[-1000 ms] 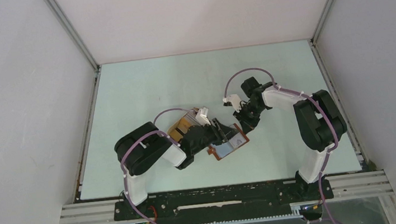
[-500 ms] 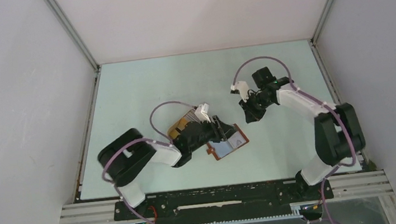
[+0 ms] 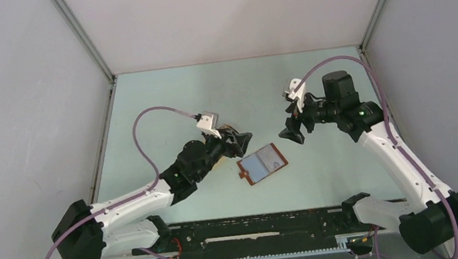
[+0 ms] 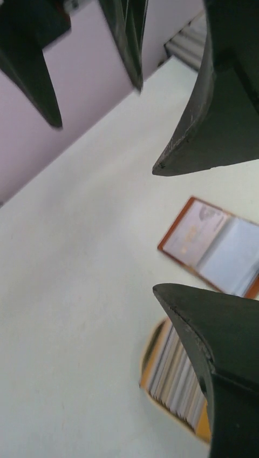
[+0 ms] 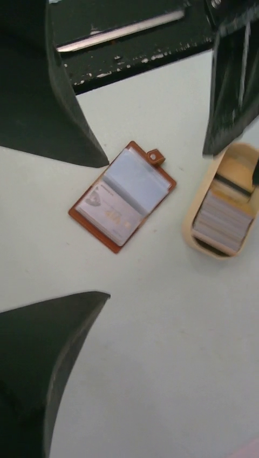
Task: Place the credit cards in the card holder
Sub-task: Turn over the card slot in the card holder, then pick up the credit card from the storage box.
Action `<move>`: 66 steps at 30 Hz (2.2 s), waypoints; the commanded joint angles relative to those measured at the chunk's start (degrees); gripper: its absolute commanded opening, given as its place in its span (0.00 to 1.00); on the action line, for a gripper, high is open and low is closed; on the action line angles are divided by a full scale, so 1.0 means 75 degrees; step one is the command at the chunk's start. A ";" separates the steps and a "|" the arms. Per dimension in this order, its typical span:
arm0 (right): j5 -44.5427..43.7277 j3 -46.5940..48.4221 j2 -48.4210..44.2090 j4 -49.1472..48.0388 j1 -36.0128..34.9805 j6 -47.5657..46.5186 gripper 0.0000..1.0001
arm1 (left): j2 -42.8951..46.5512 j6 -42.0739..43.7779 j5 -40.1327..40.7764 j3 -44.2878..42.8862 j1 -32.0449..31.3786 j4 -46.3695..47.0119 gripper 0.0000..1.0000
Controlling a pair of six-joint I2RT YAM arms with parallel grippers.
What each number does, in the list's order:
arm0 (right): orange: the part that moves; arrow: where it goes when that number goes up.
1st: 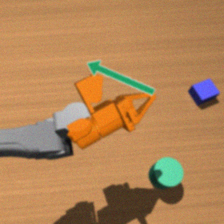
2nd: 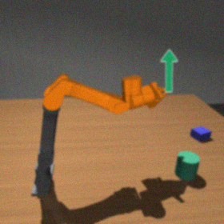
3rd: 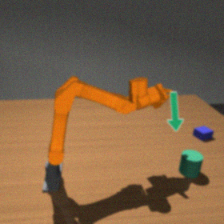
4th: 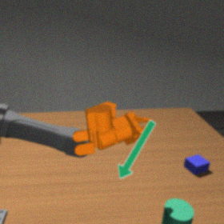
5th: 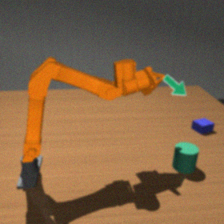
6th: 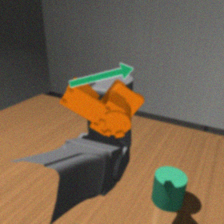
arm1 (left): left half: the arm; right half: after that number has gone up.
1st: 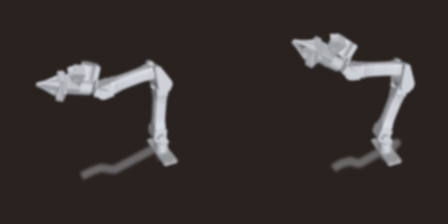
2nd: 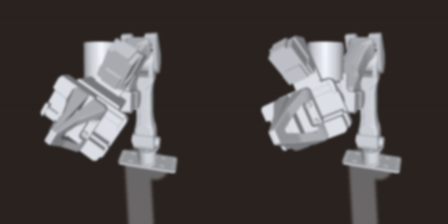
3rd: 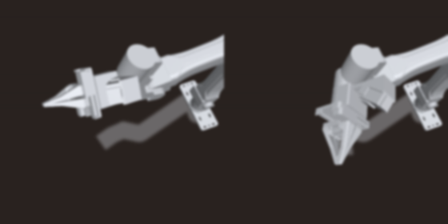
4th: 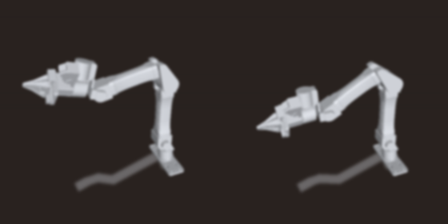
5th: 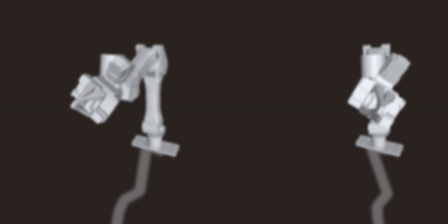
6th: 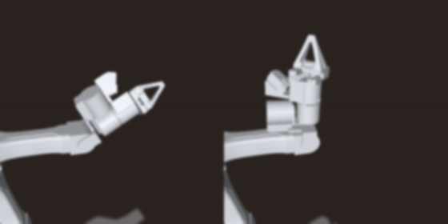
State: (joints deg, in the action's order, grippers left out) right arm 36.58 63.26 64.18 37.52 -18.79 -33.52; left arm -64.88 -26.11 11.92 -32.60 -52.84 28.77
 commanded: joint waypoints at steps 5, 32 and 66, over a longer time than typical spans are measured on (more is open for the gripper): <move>0.2407 0.1380 0.1512 0.0161 -0.0337 0.1262 1.00 | 0.0476 0.0456 0.0835 0.0438 0.0966 -0.0355 0.92; 0.0591 0.6251 0.8022 0.0919 -0.1766 0.3592 0.81 | 0.1094 -0.0717 0.1841 0.2058 0.1851 0.1471 0.92; 0.0456 0.6474 0.8896 0.1138 -0.2004 0.3793 0.73 | 0.1162 -0.0726 0.1714 0.2209 0.1847 0.1648 0.92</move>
State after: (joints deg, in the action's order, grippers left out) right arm 39.55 109.56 130.65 45.45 -33.26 -5.98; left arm -57.30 -31.09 24.77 -17.56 -39.29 38.70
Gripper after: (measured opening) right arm 0.738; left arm 0.920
